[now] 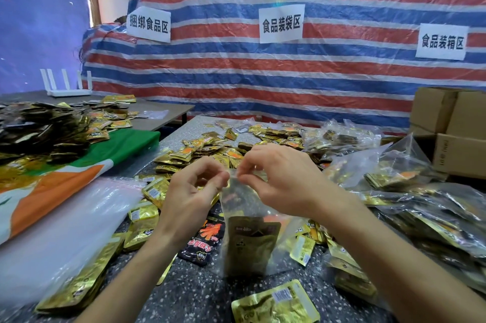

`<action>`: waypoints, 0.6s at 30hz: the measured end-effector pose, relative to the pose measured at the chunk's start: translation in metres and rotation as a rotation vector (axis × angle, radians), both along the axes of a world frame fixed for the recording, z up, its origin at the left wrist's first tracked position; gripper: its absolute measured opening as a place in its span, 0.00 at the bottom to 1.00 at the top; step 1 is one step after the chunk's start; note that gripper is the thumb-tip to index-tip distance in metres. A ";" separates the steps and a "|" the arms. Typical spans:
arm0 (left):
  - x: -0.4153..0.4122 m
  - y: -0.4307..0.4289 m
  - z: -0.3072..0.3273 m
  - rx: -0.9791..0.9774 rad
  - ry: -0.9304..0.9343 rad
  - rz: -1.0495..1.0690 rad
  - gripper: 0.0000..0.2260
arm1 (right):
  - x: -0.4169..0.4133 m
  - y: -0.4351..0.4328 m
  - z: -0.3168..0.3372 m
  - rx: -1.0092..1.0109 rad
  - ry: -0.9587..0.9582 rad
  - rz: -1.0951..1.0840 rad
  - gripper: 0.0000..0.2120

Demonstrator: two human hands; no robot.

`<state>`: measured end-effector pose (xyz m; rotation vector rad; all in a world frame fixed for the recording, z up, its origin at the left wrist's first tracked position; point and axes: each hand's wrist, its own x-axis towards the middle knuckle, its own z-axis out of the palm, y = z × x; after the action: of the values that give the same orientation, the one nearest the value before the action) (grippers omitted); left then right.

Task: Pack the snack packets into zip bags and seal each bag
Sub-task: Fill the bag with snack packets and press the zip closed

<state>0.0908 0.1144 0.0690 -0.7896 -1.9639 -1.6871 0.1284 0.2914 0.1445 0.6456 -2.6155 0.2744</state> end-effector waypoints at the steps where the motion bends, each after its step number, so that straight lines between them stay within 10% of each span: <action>1: 0.000 0.000 0.000 0.012 -0.007 -0.001 0.08 | 0.000 0.001 -0.001 -0.002 0.001 0.000 0.05; 18: -0.014 0.000 -0.001 0.125 -0.075 0.020 0.08 | 0.000 0.052 -0.012 -0.152 -0.124 -0.055 0.05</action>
<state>0.0769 0.1143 0.0678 -0.6685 -1.8871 -1.8311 0.1281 0.3433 0.1325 0.5184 -2.6922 0.5051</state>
